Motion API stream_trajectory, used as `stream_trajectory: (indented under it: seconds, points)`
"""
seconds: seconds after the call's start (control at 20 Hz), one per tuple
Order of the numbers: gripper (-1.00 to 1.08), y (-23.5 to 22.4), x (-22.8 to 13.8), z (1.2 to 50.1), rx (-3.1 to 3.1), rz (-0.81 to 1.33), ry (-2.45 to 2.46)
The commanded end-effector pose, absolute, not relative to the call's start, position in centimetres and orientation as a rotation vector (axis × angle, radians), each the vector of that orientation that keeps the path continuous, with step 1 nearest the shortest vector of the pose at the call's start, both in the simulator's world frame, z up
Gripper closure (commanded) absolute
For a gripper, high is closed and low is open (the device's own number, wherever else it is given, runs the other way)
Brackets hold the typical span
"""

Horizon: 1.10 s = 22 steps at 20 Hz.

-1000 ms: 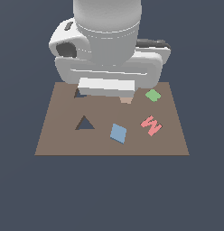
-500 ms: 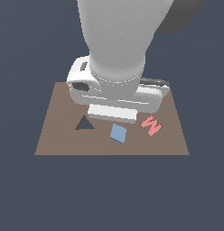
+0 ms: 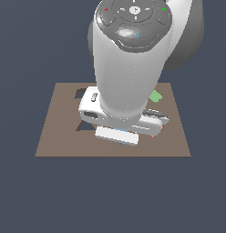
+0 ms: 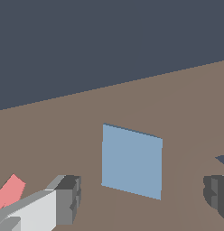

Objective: Insert a designated object into the corresponding slot on a board.

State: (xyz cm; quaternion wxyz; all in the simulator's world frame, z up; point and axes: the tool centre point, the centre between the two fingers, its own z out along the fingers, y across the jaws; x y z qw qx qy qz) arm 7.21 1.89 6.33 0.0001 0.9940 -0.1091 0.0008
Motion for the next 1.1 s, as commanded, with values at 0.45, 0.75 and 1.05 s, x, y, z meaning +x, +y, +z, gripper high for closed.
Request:
stream_trajectory:
  seconds: [0.45, 0.75, 1.05]
  points:
    - [-0.92, 2.1, 8.3, 5.0, 3.119, 0.000, -0.377]
    - [-0.92, 2.1, 8.2, 4.3, 3.119, -0.001, -0.376]
    - [-0.92, 2.1, 8.2, 3.0, 3.119, 0.000, -0.377]
